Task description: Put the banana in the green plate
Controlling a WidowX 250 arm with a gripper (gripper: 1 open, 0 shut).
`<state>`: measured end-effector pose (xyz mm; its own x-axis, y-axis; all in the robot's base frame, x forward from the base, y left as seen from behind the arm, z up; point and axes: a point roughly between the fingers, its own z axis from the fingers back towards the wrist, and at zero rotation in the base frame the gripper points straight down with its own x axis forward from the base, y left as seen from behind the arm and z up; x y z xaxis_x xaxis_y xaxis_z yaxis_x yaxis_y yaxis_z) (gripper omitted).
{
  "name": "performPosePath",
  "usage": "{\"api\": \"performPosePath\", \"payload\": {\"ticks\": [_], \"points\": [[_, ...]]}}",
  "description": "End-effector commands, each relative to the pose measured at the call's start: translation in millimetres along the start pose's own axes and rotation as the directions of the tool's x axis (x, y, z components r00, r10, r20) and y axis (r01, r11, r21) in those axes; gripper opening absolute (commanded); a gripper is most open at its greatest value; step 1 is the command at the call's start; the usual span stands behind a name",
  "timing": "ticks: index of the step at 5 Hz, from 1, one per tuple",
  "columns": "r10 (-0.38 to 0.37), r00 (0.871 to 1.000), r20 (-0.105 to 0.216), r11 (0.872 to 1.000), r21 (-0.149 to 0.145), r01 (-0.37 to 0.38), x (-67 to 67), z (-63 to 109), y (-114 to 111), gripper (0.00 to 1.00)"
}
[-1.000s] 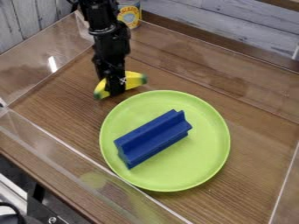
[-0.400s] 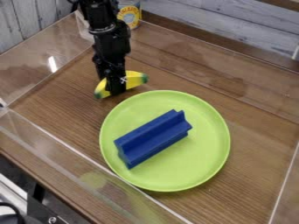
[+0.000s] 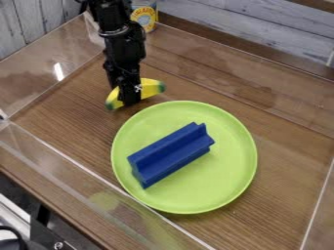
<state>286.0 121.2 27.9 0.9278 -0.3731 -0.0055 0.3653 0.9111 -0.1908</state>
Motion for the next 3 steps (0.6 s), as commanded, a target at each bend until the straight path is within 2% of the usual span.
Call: {"api": "performPosePath", "payload": {"ticks": [1,3], "points": [[0.018,0.999,0.027,0.999,0.042,-0.019,3.5,21.8,3.1,0.0],[0.046,0.999,0.021,0.997,0.06,-0.047,2.3,42.6,-5.9,0.0]]}}
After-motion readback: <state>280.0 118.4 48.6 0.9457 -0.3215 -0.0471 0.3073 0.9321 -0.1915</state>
